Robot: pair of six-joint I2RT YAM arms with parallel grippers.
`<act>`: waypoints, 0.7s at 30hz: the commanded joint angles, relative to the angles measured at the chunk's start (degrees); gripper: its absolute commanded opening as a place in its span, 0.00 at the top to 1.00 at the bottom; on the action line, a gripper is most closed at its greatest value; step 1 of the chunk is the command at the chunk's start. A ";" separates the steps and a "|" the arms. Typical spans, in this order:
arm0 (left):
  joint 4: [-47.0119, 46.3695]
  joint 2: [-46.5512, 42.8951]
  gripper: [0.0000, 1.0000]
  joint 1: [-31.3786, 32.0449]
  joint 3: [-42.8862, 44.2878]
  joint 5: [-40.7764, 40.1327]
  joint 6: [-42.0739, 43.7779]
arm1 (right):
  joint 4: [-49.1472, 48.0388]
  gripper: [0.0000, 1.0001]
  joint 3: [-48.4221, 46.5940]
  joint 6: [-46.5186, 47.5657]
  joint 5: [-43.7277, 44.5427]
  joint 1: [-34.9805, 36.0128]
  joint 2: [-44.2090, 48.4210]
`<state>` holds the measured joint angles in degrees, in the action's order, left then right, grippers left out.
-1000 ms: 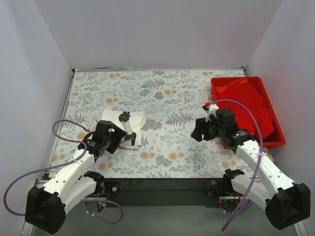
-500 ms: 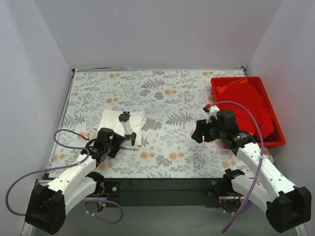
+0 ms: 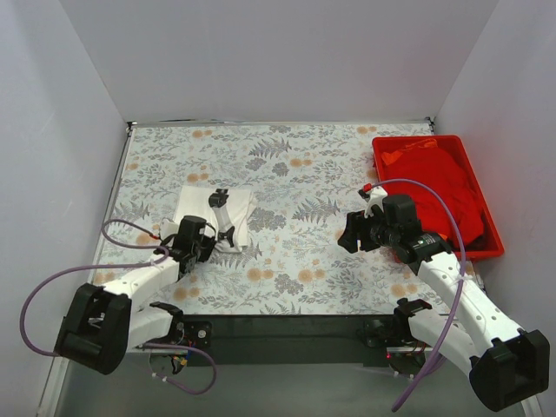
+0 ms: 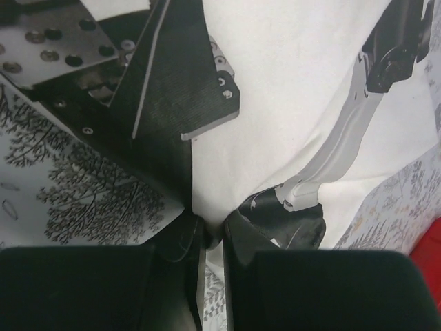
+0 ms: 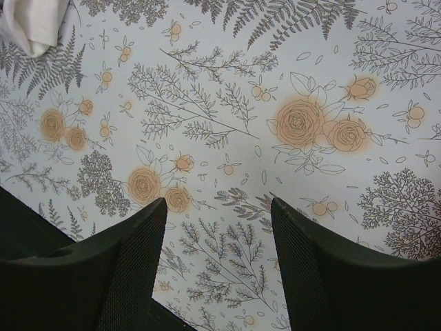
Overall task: Fold and stack the t-shirts
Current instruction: Neatly place the folded tshirt to the corner
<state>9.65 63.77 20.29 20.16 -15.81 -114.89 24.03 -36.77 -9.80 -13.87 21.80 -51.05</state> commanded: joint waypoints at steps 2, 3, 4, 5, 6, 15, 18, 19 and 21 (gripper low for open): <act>-4.89 8.11 1.00 -6.74 6.19 -2.83 -10.36 | -0.48 0.32 -0.67 0.93 -0.37 -0.18 -0.02; -5.43 9.87 1.00 -8.33 7.51 -2.21 -9.92 | -0.48 0.32 -0.75 0.93 -0.20 -0.09 -0.02; -5.87 11.54 1.00 -11.65 9.61 -0.90 -9.83 | -0.30 0.32 -0.84 1.01 -0.28 -0.09 -0.02; -7.61 14.86 1.00 -13.16 10.76 -0.45 -9.13 | -0.21 0.32 -1.10 1.27 -0.28 -0.09 -0.19; -8.67 16.37 1.00 -14.39 11.82 -0.01 -8.69 | -0.04 0.31 -1.28 1.28 -0.20 -0.09 -0.28; -13.95 40.78 1.00 -28.02 35.27 5.08 2.55 | 1.37 0.31 -4.44 1.80 0.16 -0.18 -3.61; -12.12 50.70 1.00 -31.10 46.58 7.81 8.78 | 1.63 0.32 -5.85 1.89 0.33 -0.09 -5.20; -11.33 52.84 1.00 -32.24 49.94 8.69 11.07 | 1.81 0.32 -6.20 1.98 0.51 -0.09 -5.64; -10.01 57.15 1.00 -33.12 58.27 10.44 16.07 | 1.72 0.32 -6.64 2.07 0.86 -0.09 -6.87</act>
<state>-2.02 116.77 -11.14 69.41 -8.05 -107.94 25.69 -40.23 -8.73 -13.61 21.80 -56.69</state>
